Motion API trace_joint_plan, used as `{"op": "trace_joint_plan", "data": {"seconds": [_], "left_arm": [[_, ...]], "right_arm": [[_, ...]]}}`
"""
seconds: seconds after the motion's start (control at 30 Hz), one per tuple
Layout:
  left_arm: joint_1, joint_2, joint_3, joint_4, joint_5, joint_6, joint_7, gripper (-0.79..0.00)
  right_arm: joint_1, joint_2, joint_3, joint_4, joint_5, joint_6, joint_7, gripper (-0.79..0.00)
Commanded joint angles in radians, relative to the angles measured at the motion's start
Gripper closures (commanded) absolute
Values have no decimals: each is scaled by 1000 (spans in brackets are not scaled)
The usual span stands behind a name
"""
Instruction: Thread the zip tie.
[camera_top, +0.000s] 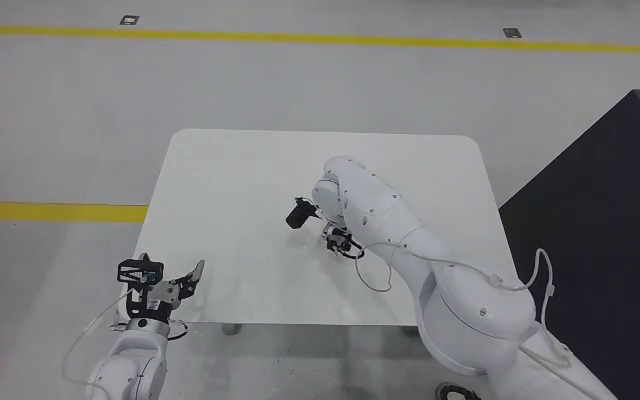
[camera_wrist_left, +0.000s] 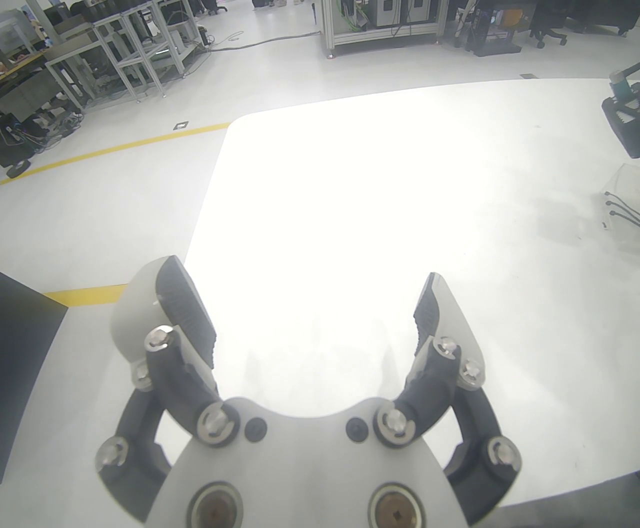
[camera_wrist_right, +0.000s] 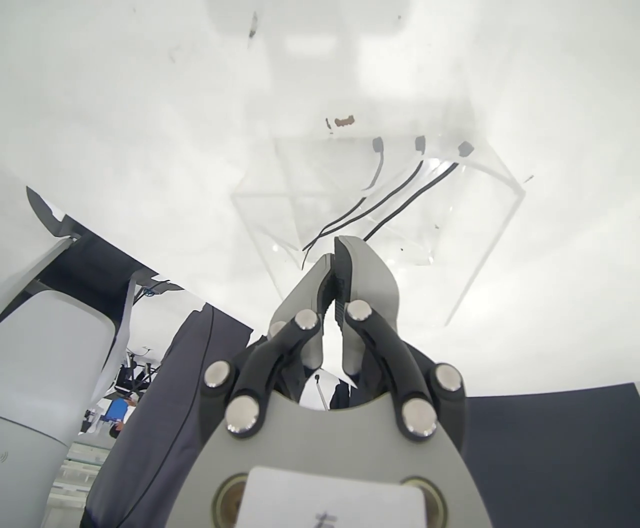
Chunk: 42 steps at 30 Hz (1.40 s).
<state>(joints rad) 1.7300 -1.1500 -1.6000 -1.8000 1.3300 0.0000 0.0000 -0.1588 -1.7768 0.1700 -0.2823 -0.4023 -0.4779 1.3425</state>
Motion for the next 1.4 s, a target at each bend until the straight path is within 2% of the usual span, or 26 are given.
{"op": "trace_joint_plan", "data": {"seconds": [0.0,0.13,0.27,0.43,0.53,0.6,0.77,0.8,0.83,0.87,0.93,1.13,1.27,1.37], "left_arm": [[0,0,0,0,0,0,0,-785],[0,0,0,0,0,0,0,-785],[0,0,0,0,0,0,0,-785],[0,0,0,0,0,0,0,-785],[0,0,0,0,0,0,0,-785],[0,0,0,0,0,0,0,-785],[0,0,0,0,0,0,0,-785],[0,0,0,0,0,0,0,-785],[0,0,0,0,0,0,0,-785],[0,0,0,0,0,0,0,-785],[0,0,0,0,0,0,0,-785],[0,0,0,0,0,0,0,-785],[0,0,0,0,0,0,0,-785],[0,0,0,0,0,0,0,-785]], "right_arm": [[9,5,0,-8,30,-23,-23,0],[23,34,0,-42,76,-87,-86,0],[38,90,0,-77,113,-133,-132,0],[63,194,0,-186,180,-215,-214,0],[66,277,0,-284,226,-258,-257,0],[59,312,0,-338,241,-221,-221,0],[45,370,0,-491,403,-7,-7,0],[43,375,0,-496,430,34,34,0],[41,376,0,-500,455,65,65,-58],[37,376,0,-500,478,92,92,-151],[38,372,0,-485,482,119,119,-194],[39,330,0,-385,431,150,150,-179],[39,288,0,-324,406,128,128,-145],[37,258,0,-278,398,109,109,-148]]}}
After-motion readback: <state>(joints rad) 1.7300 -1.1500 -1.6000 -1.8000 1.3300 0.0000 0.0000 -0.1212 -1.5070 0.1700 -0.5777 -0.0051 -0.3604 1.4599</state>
